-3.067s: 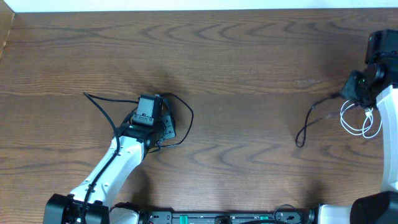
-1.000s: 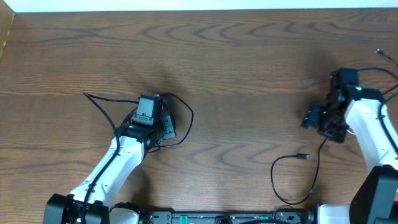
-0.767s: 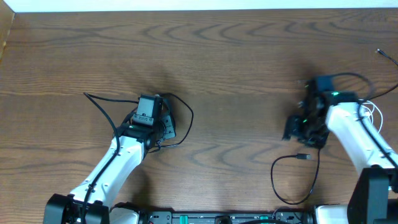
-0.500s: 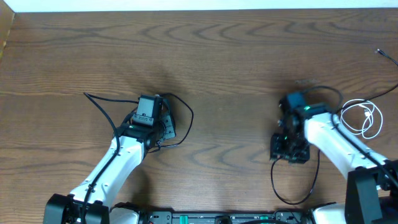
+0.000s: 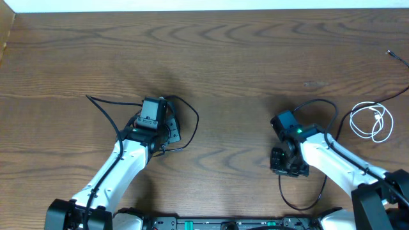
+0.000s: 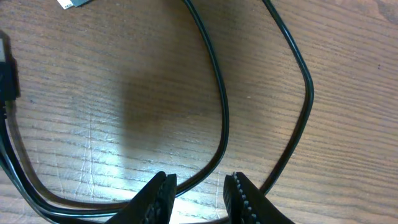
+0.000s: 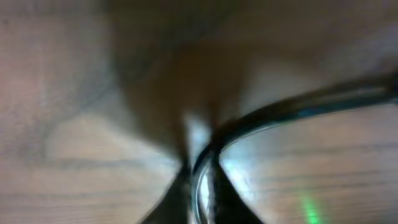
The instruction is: Untangle cables
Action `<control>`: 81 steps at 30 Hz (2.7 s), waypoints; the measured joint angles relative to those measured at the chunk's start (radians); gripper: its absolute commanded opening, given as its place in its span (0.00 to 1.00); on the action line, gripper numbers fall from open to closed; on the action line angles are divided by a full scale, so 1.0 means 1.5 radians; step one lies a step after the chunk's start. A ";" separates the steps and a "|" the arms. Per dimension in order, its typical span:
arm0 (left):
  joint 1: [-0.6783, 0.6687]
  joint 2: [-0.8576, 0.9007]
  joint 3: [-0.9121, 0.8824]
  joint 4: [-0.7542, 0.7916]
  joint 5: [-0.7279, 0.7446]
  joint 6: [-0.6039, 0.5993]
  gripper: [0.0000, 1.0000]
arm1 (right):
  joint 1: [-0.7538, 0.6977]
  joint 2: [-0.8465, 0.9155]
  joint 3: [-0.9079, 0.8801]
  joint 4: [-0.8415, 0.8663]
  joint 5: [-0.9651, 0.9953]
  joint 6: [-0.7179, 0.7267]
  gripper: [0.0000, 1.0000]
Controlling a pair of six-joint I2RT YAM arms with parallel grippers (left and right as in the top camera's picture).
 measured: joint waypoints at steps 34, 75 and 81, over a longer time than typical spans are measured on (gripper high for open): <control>0.000 0.000 0.000 0.000 0.000 0.000 0.32 | -0.278 0.090 -0.005 0.464 0.218 -0.133 0.01; 0.000 0.000 0.000 0.000 0.000 0.000 0.33 | -0.052 0.091 -0.012 0.533 0.250 -0.249 0.99; 0.000 0.000 0.000 0.000 0.000 0.000 0.33 | -0.040 0.092 -0.013 0.570 0.124 -0.259 0.85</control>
